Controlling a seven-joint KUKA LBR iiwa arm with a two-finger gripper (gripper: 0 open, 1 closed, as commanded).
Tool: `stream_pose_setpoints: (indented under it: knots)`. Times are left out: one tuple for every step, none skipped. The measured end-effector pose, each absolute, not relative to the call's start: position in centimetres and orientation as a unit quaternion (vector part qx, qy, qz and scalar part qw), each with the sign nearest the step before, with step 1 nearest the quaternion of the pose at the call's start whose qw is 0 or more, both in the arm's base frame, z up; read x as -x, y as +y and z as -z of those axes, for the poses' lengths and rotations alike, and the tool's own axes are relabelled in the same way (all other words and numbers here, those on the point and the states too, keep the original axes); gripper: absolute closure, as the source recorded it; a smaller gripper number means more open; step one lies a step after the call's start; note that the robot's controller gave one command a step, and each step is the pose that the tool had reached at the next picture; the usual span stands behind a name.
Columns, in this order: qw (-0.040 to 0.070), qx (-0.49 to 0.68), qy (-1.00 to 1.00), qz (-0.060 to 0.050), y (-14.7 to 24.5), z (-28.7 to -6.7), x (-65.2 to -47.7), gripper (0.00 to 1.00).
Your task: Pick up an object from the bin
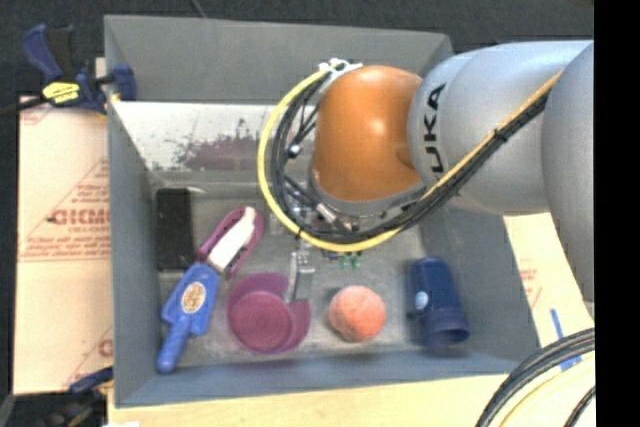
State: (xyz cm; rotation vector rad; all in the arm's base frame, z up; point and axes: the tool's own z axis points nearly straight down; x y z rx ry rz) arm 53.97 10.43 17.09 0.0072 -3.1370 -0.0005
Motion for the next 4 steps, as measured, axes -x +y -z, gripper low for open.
stream_pose_setpoints:
  knots:
    - [-0.001,0.000,-1.000,0.001,10.4,-17.5,-54.1,0.00]
    - [0.002,0.008,-1.000,0.001,10.9,-6.9,-50.2,0.00]
    - [-0.009,0.057,-0.998,0.002,11.6,-13.9,-50.0,0.00]
    - [0.004,0.208,-0.978,-0.001,9.9,-9.9,-47.8,0.00]
